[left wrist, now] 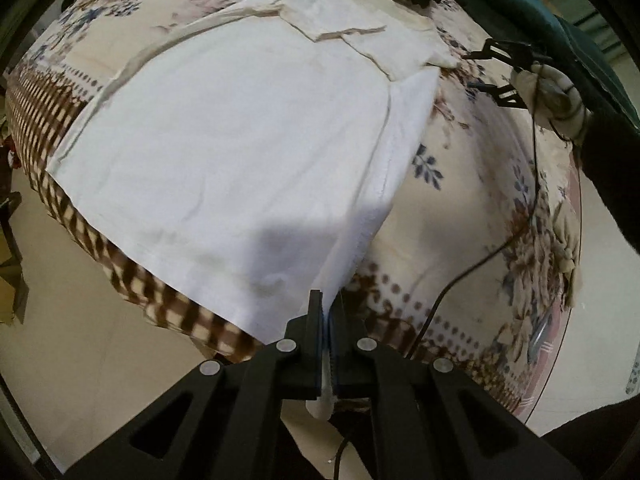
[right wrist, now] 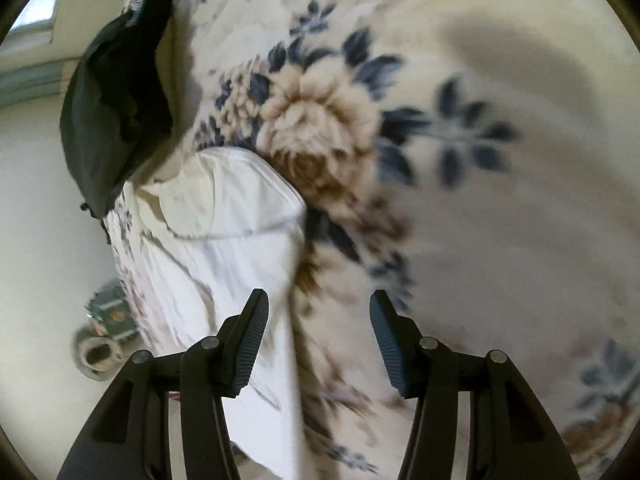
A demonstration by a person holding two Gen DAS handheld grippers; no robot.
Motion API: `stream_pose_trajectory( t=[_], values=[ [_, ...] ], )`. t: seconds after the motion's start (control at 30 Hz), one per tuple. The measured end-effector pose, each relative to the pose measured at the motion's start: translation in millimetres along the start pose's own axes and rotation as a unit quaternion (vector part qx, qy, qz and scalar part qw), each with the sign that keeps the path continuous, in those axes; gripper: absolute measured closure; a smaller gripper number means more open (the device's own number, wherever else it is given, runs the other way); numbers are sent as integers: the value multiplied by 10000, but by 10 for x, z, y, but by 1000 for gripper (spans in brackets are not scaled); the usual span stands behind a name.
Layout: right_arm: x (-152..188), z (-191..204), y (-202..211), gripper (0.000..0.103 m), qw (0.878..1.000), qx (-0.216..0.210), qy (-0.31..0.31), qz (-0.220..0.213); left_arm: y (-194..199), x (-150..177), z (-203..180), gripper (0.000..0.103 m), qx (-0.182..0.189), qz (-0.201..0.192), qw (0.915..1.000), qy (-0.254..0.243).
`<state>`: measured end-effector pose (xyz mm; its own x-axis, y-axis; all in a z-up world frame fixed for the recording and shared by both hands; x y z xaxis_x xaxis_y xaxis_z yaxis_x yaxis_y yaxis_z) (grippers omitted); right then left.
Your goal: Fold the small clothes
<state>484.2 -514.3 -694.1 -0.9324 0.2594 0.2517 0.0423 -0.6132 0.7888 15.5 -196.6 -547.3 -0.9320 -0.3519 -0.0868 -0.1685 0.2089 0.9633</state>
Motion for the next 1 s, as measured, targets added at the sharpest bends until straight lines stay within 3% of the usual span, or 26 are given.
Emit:
stream_pose_trajectory(
  t=[0.1, 0.17, 0.2, 0.23, 0.47, 0.67, 0.83, 1.0],
  values=[
    [-112, 50, -313, 52, 9991, -199, -309, 211, 22, -64, 93, 103, -41, 13, 10000, 21],
    [-137, 121, -392, 72, 9993, -221, -267, 165, 63, -112, 159, 103, -79, -12, 10000, 1],
    [-147, 184, -398, 92, 9996, -204, -185, 86, 80, -136, 192, 103, -85, -13, 10000, -3],
    [-150, 258, -373, 97, 9998, -167, -110, -47, 99, -162, 234, 103, -96, -18, 10000, 7],
    [-71, 949, -173, 98, 9980, 190, 443, -410, 279, -391, 599, 103, -15, -157, 9995, 286],
    [-35, 1996, -62, 98, 9896, 624, 1150, -604, 412, -655, 1221, 103, -11, -457, 9970, 625],
    [4, 2831, -288, 99, 9794, 1101, 1526, -731, 383, -937, 1853, 103, 162, -548, 9929, 1044],
    [-39, 3453, -933, 99, 9693, 1688, 1638, -713, 216, -1121, 2365, 103, 343, -379, 9903, 1290]
  ],
)
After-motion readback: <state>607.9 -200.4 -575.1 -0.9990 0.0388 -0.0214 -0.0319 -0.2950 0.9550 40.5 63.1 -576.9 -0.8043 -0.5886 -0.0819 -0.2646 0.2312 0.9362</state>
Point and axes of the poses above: each gripper's, at about its wrist camera, not at the fingertips, and y roughly against the way its jaws point, z to its left, x to its underside, the point moved 6 cm from there along -y, roughly the way its jaws point, and after that the axes turned 1 degree about z, right-handed, at the moved point
